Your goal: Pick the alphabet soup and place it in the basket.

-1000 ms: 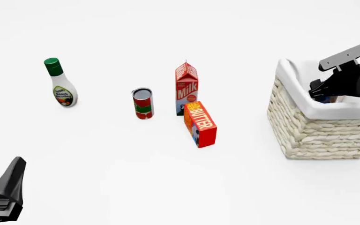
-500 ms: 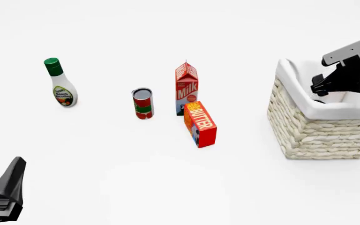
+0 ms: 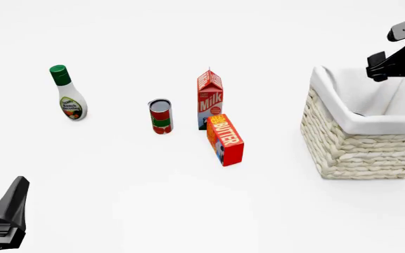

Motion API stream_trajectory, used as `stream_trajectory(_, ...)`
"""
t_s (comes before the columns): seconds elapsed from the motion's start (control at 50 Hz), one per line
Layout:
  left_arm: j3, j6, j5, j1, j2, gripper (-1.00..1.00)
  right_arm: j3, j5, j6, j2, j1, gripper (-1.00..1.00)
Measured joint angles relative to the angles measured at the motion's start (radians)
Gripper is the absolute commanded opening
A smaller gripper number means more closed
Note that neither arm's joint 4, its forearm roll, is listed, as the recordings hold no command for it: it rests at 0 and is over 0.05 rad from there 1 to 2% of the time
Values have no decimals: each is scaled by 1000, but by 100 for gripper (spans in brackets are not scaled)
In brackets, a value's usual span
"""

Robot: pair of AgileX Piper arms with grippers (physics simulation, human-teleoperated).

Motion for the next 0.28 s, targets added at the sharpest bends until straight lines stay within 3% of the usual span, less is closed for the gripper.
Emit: stream_trajectory(0.28, 0, 0, 0, 0, 0, 100, 38, 57, 104, -312, 37, 100)
